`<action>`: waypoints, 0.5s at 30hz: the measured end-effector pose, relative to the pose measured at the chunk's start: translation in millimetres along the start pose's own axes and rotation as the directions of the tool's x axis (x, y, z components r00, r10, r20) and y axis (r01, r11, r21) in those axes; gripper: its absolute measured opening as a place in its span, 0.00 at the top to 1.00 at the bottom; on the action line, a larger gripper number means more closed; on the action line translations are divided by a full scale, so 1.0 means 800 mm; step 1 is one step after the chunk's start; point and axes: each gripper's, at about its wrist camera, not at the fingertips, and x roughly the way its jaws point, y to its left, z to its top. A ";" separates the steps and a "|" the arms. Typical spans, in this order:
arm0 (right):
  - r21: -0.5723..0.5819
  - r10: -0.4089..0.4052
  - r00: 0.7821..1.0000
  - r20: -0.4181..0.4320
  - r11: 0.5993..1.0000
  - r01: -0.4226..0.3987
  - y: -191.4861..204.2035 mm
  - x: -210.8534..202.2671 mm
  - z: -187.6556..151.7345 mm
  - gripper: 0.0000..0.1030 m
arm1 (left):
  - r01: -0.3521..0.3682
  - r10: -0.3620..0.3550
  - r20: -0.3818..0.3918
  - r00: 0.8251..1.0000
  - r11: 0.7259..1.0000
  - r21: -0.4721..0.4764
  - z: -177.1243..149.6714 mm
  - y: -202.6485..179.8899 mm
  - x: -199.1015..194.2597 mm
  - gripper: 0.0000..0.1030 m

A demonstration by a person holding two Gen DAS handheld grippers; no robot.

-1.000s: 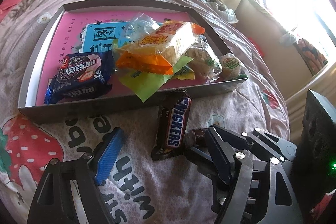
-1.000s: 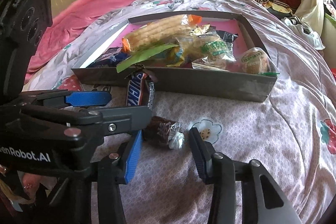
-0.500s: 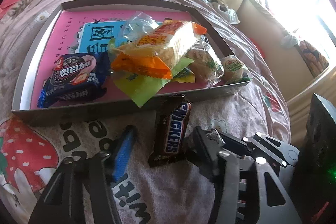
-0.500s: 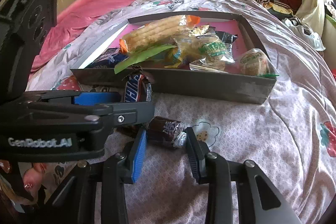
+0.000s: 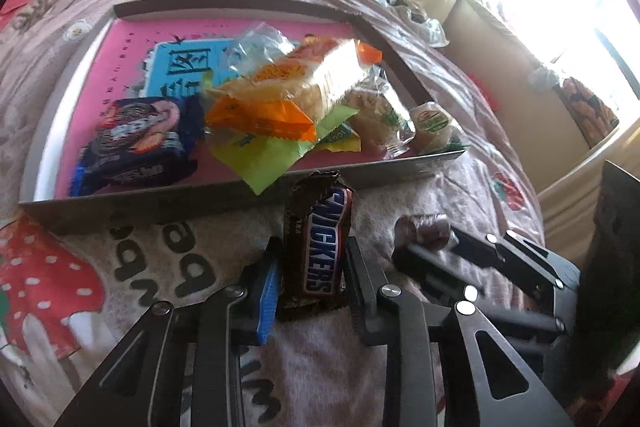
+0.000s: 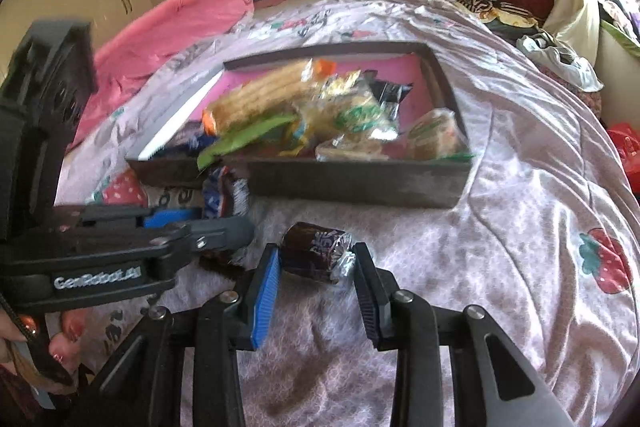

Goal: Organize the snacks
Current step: 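Carry the Snickers bar with the left gripper while the right carries the chocolate into the tray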

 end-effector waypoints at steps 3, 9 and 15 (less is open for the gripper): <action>0.014 0.008 1.000 0.029 1.000 -0.009 -0.004 -0.007 0.005 0.64 | 0.007 -0.006 0.027 1.000 1.000 -0.009 -0.002 0.006 -0.022 0.71; 0.032 0.016 0.996 0.087 0.999 -0.019 -0.011 -0.020 0.019 0.64 | -0.024 0.031 0.112 0.993 0.998 -0.064 0.006 0.037 -0.074 0.71; 0.056 0.008 0.993 0.118 0.998 -0.015 -0.022 -0.021 0.036 0.64 | -0.070 0.088 0.152 0.984 0.990 -0.120 0.026 0.068 -0.089 0.71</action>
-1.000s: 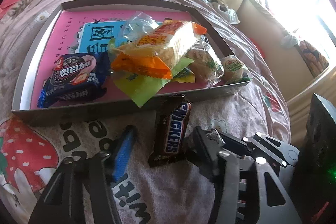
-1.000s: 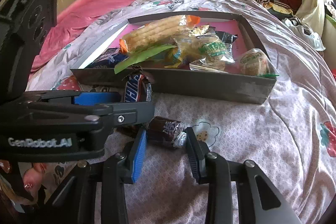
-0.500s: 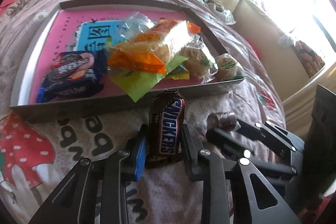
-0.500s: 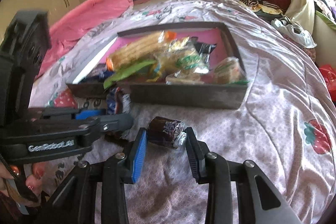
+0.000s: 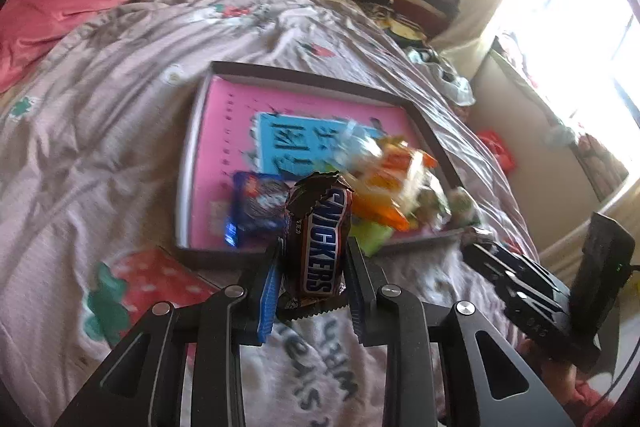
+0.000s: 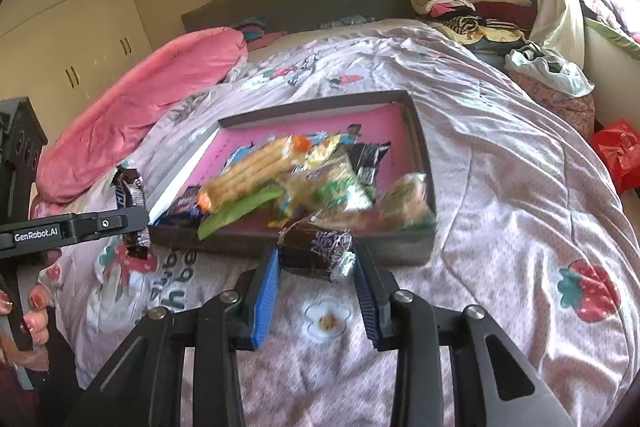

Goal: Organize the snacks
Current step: 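Carry the Snickers bar with the left gripper while the right carries the chocolate into the tray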

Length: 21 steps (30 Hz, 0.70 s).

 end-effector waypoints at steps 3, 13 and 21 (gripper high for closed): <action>0.008 -0.005 1.000 0.013 1.000 0.005 -0.006 0.002 0.007 0.64 | -0.011 0.011 -0.002 1.000 0.999 -0.033 0.007 0.013 0.005 0.71; 0.004 -0.021 0.999 0.035 1.000 0.021 -0.015 0.018 0.023 0.64 | -0.020 0.020 -0.021 1.000 1.000 0.005 0.023 -0.010 0.042 0.71; 0.010 -0.022 0.999 0.032 1.000 0.022 -0.022 0.030 0.029 0.64 | -0.033 0.035 -0.042 0.998 0.998 0.050 0.026 -0.033 0.064 0.71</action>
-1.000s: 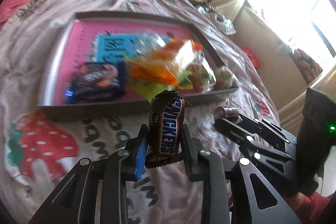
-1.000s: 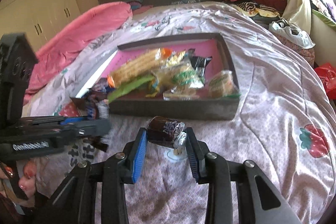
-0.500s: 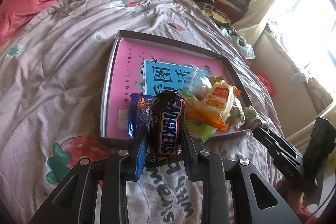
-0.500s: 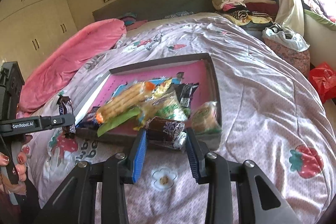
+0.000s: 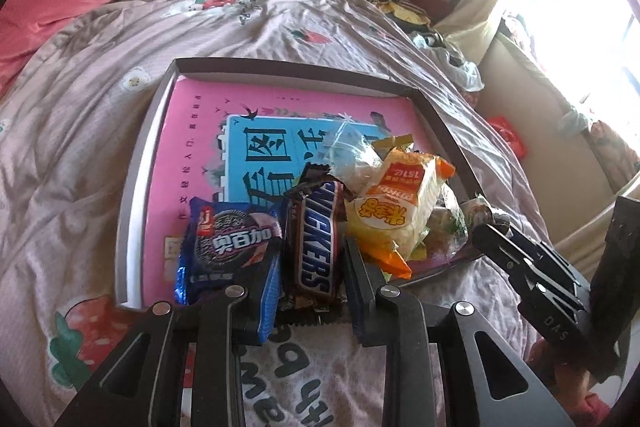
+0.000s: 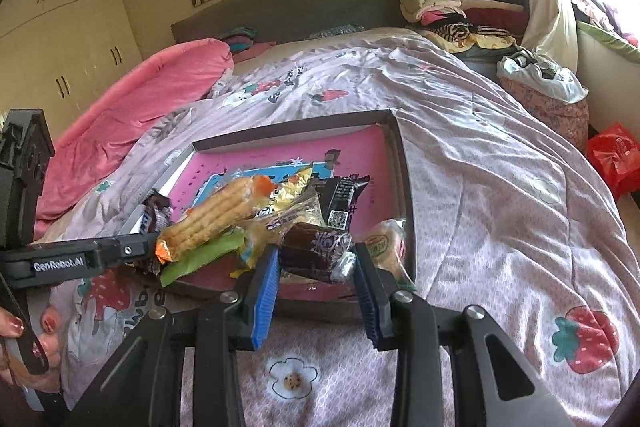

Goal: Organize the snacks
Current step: 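Carry the Snickers bar with the left gripper while the right carries the chocolate into the tray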

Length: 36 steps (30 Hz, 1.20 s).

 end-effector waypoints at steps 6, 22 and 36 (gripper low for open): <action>-0.033 0.047 0.999 0.010 0.998 -0.047 0.010 -0.001 -0.001 0.64 | -0.014 0.014 -0.005 1.000 1.000 0.010 0.001 -0.003 0.006 0.72; -0.183 0.103 0.994 -0.039 0.977 -0.109 0.062 0.028 -0.012 0.64 | -0.034 0.034 -0.005 0.999 0.999 0.022 0.004 -0.005 0.009 0.72; -0.179 0.098 0.994 -0.047 0.978 -0.105 0.062 0.033 -0.016 0.64 | -0.035 0.035 -0.005 0.999 0.999 0.024 0.004 -0.005 0.008 0.72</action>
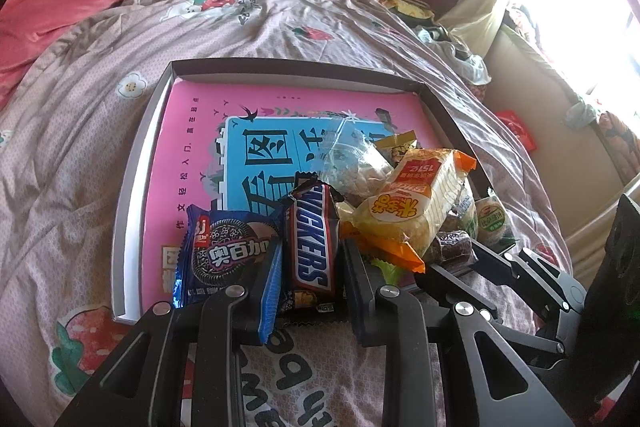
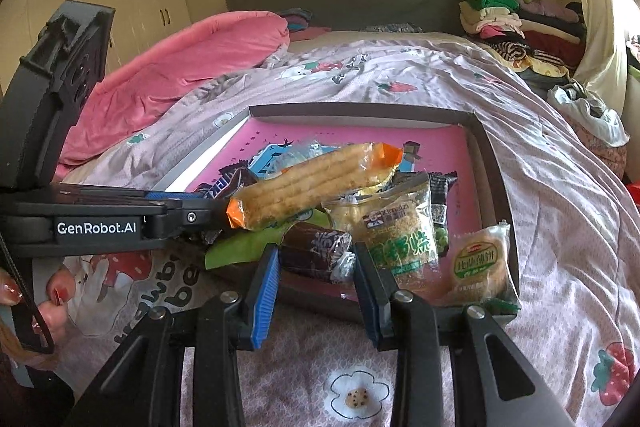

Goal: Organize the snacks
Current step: 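Carry the Snickers bar with the left gripper while the right carries the chocolate into the tray, then open the left gripper to drop the Snickers bar while the right releases the chocolate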

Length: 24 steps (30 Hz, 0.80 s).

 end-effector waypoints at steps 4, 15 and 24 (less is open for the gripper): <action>0.010 0.001 1.000 -0.002 1.000 -0.001 -0.002 -0.002 -0.003 0.64 | 0.002 -0.002 -0.001 1.000 1.000 -0.002 -0.001 0.000 -0.001 0.72; 0.006 -0.007 1.000 -0.001 1.000 0.007 -0.002 -0.008 -0.005 0.60 | 0.003 -0.003 -0.002 1.000 1.000 -0.004 0.000 0.001 0.000 0.71; 0.009 -0.014 1.000 0.001 1.000 0.014 0.000 -0.014 -0.007 0.55 | -0.017 0.017 -0.002 1.000 1.000 0.016 -0.001 -0.004 0.000 0.61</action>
